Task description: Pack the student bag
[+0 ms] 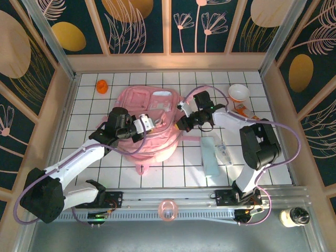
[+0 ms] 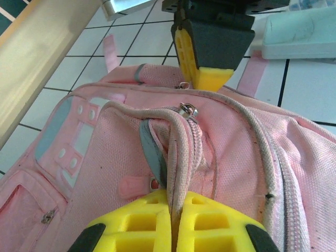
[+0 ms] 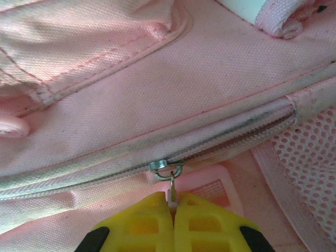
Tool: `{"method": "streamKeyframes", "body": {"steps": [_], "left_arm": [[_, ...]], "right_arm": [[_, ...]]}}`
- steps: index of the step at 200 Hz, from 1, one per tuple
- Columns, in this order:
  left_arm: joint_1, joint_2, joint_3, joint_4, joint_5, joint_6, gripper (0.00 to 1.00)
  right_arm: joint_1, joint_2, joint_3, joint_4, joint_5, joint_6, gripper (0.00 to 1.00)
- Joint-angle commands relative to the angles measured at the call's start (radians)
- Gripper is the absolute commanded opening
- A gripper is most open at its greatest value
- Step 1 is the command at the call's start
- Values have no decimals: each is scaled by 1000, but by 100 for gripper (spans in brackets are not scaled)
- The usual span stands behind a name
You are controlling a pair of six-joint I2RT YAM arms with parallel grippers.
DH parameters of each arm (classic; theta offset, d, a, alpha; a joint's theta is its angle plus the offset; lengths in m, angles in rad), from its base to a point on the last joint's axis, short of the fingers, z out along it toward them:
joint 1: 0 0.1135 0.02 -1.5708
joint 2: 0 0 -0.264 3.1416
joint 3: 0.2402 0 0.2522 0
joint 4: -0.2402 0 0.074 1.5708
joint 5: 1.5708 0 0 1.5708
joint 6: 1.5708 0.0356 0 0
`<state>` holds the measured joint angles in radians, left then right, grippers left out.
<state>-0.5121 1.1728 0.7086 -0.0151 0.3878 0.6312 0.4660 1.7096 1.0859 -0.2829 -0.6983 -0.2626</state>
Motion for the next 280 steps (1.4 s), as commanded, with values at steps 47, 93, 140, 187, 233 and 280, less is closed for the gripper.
{"method": "streamKeyframes", "body": {"steps": [47,93,140,187,233,280], "left_arm": [[-74,28,10,226,-202,-205,0],[-135,87,5,338,-368,-334,0],[-190,24,-57,382,-452,-557,0],[-237,-143,-182,301,-474,-802,0],[-268,-123,-134,262,-499,-999,0],[-269,-13,-61,428,-678,-1136,0]], "right_arm": [[109,-232,-78,49,-3,151,0],[245,-331,-157,121,35,337,0],[316,-404,-239,253,85,499,0],[247,-385,-207,223,149,485,0],[202,-298,-107,120,195,394,0],[253,-308,-96,114,201,423,0]]}}
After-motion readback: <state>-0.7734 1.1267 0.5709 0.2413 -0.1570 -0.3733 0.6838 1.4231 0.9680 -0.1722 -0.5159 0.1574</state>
